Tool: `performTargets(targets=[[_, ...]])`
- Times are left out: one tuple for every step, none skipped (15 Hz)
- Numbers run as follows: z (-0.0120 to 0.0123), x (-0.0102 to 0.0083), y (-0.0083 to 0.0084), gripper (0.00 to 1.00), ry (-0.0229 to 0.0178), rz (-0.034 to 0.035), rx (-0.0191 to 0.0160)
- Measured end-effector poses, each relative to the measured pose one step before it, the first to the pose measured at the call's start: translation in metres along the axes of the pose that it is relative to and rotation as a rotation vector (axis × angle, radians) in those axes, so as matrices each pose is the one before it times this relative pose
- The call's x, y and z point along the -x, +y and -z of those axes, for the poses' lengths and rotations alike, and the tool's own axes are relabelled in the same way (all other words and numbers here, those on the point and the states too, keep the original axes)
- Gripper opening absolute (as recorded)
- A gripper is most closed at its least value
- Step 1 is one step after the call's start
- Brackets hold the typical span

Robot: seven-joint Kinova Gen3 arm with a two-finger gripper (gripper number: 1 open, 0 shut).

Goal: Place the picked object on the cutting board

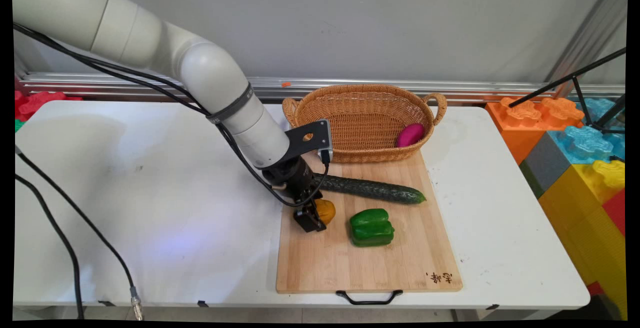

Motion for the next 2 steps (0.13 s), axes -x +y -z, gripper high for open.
performTargets(targets=[[0.00072, -0.00043, 0.0009, 1.0, 0.00324, -0.00656, 0.00289], [0.00186, -0.001, 0.00111, 1.0, 0.00338, -0.00529, 0.00059]])
